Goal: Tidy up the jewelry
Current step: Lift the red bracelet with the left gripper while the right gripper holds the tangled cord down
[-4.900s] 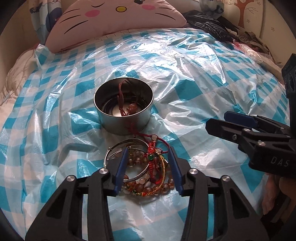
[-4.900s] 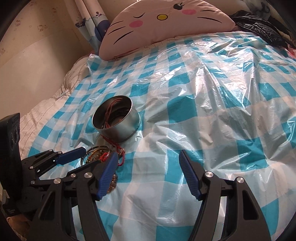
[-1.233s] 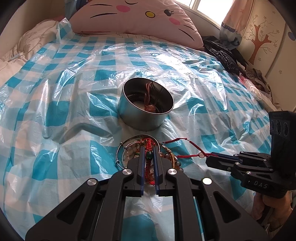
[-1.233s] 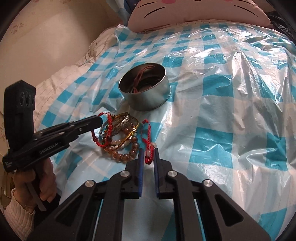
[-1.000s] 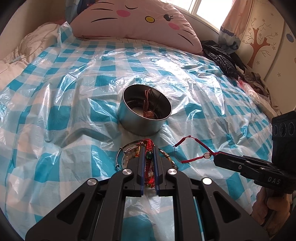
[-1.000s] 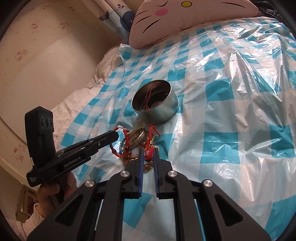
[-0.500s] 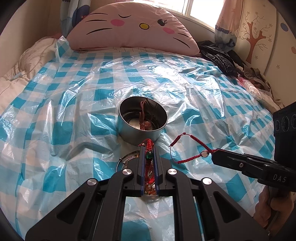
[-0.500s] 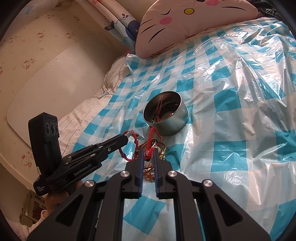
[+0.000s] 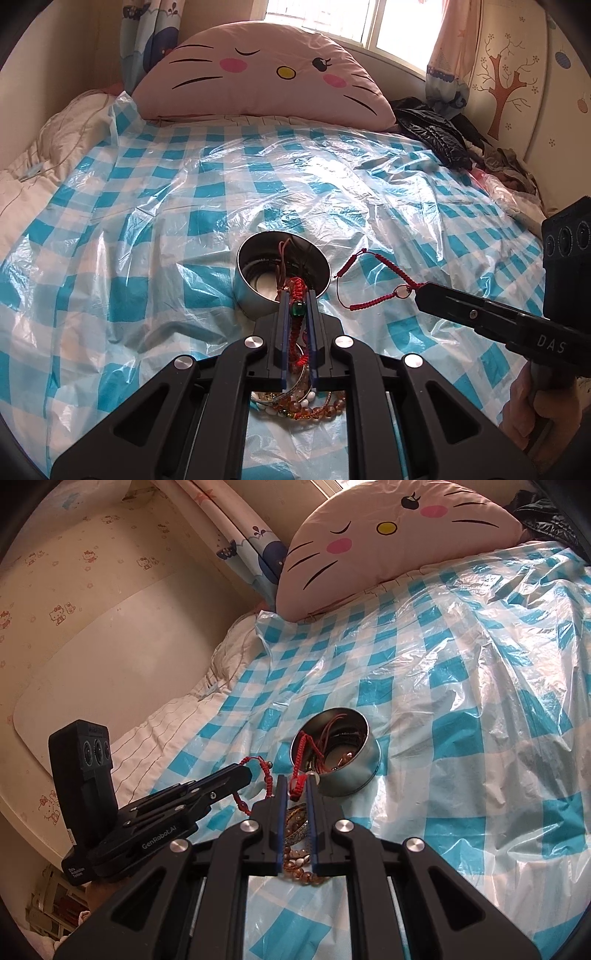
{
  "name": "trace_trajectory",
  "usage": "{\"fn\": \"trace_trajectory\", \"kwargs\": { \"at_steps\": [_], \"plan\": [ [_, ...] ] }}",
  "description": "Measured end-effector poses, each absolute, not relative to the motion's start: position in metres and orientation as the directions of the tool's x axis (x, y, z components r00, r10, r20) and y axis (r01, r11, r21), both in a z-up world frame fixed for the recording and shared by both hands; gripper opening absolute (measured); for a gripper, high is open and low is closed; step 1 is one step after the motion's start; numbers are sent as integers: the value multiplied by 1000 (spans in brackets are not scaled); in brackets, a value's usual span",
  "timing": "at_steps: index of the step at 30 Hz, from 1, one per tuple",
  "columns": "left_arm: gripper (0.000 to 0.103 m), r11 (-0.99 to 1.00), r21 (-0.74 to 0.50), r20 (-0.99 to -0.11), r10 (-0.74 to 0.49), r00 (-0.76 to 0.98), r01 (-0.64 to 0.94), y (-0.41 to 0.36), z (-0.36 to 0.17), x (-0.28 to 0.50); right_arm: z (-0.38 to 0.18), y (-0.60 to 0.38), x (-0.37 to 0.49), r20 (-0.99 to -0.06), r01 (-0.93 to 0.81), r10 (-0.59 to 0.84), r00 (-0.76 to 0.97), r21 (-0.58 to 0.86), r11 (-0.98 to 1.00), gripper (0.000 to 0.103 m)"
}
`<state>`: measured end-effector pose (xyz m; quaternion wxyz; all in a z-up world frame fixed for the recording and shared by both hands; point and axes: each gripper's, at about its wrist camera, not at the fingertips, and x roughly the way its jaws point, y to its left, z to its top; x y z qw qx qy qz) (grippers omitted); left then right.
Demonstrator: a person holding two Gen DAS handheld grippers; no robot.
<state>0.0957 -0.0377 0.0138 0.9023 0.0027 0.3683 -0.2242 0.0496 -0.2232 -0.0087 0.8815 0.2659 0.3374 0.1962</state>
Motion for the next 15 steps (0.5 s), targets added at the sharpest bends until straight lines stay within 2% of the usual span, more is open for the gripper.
{"fn": "trace_trajectory", "kwargs": {
  "at_steps": [15],
  "plan": [
    [8,886,-214,-629,-446,636,410,-48,27,125,1,-217,74,-485,-165,469,738,545,822,11]
  ]
}}
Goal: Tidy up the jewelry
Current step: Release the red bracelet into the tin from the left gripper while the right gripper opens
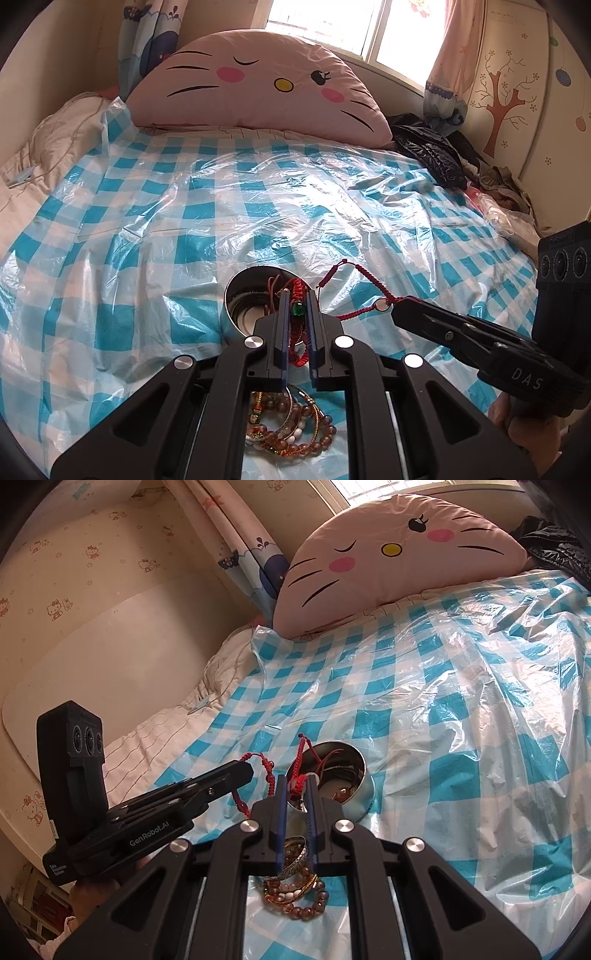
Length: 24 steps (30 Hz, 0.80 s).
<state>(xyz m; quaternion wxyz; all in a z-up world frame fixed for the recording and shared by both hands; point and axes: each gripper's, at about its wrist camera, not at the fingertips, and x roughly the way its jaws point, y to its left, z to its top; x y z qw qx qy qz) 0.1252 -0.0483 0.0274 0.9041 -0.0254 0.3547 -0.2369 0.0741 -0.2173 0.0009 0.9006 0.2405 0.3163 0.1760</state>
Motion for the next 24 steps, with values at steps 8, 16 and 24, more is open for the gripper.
{"fn": "trace_trajectory", "kwargs": {
  "at_steps": [8,16,24],
  "plan": [
    [8,877,-251,-633,-468,616,409,-57,20,150,-7,-215,96,-512,-158,442,736,505,848,11],
    [9,903,-277,-701,-424,573,329,-64,-15,186,-29,-197,125,-594,-161,376,711,383,910,11],
    [48,935,-267,-691,-356,630,235,-38,-13,189,-59,-163,158,-696,-209,359,622,294,933,33]
  ]
}}
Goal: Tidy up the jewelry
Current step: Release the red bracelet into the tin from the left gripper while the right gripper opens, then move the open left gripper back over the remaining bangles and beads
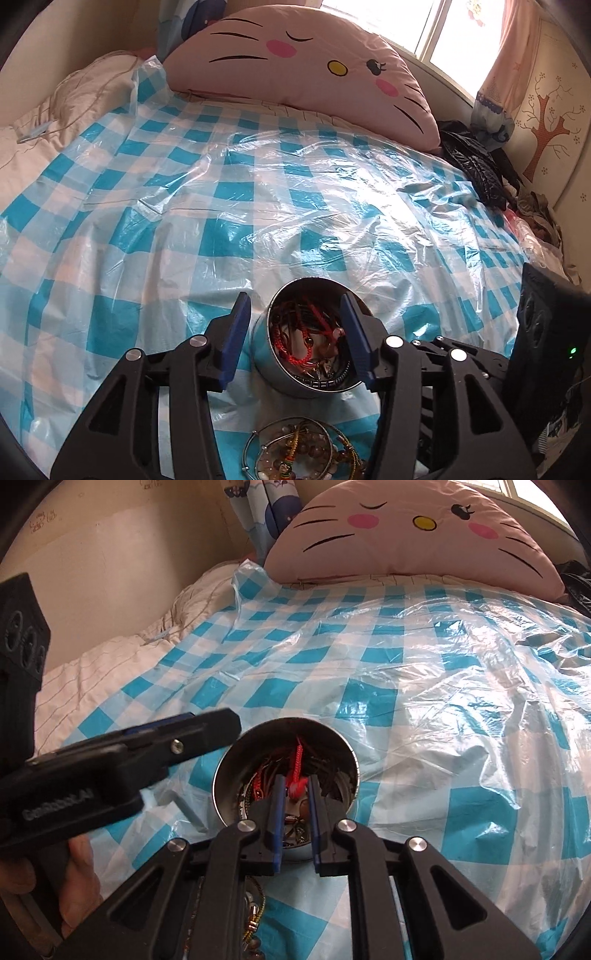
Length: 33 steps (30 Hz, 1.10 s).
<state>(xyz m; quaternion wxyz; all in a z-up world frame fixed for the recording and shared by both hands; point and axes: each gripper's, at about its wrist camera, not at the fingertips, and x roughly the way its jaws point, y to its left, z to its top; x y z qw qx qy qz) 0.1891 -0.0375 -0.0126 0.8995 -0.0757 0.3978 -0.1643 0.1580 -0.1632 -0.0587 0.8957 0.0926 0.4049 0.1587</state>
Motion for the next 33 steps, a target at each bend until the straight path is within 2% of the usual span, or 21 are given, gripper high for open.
{"fn": "trace_trajectory", "kwargs": {
  "at_steps": [1,11,16,33],
  "plan": [
    [48,936,-273,-688,-352,634,223,-33,-12,189,-59,-161,157,-697,-215,356,623,285,934,41],
    [48,944,-283,-693,-324,643,171,-14,-8,178,-46,-173,132,-687,-172,321,651,278,945,41],
    [53,951,-260,-703,-306,641,168,-15,-8,165,-41,-186,111,-676,-123,312,668,313,942,50],
    [53,970,-131,-755,-232,614,205,-32,-25,100,-38,-200,56,-664,-46,274,696,339,940,53]
  ]
}}
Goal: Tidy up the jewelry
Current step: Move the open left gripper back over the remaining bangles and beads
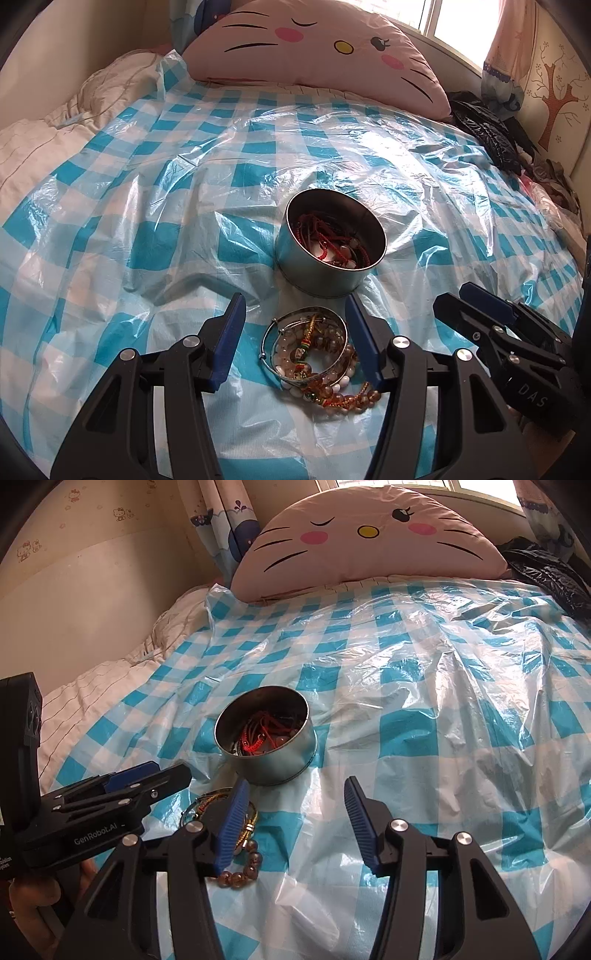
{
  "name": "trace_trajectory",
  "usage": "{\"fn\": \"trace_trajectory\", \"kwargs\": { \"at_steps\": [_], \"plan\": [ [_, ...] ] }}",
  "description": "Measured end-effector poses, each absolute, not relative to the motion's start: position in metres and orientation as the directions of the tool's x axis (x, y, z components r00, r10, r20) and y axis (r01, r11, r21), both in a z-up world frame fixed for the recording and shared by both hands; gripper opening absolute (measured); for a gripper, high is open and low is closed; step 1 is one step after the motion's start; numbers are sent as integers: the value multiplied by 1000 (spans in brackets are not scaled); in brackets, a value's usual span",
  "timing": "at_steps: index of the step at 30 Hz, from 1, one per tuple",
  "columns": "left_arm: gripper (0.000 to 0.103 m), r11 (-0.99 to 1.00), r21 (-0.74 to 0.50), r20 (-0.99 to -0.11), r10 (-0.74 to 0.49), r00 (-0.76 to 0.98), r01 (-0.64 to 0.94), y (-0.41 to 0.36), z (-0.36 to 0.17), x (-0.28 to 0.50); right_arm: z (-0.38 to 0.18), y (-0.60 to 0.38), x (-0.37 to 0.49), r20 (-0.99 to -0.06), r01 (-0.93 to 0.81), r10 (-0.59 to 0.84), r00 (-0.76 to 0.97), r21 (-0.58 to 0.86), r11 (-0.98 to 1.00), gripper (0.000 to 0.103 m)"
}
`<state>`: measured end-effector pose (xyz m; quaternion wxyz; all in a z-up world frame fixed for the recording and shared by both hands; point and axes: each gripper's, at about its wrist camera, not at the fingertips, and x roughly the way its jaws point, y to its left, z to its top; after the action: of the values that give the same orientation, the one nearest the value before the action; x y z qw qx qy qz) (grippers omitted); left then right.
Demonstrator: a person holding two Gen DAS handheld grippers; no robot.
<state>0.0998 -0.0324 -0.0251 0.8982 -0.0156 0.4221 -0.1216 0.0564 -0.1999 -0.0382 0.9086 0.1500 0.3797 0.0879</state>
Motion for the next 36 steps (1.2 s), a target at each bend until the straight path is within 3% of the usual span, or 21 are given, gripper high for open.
{"fn": "trace_trajectory", "kwargs": {
  "at_steps": [36],
  "plan": [
    [65,965,-29,-782,-184,595,261,-41,-36,61,-18,-197,14,-607,-23,240,758,343,939,64]
  ]
}}
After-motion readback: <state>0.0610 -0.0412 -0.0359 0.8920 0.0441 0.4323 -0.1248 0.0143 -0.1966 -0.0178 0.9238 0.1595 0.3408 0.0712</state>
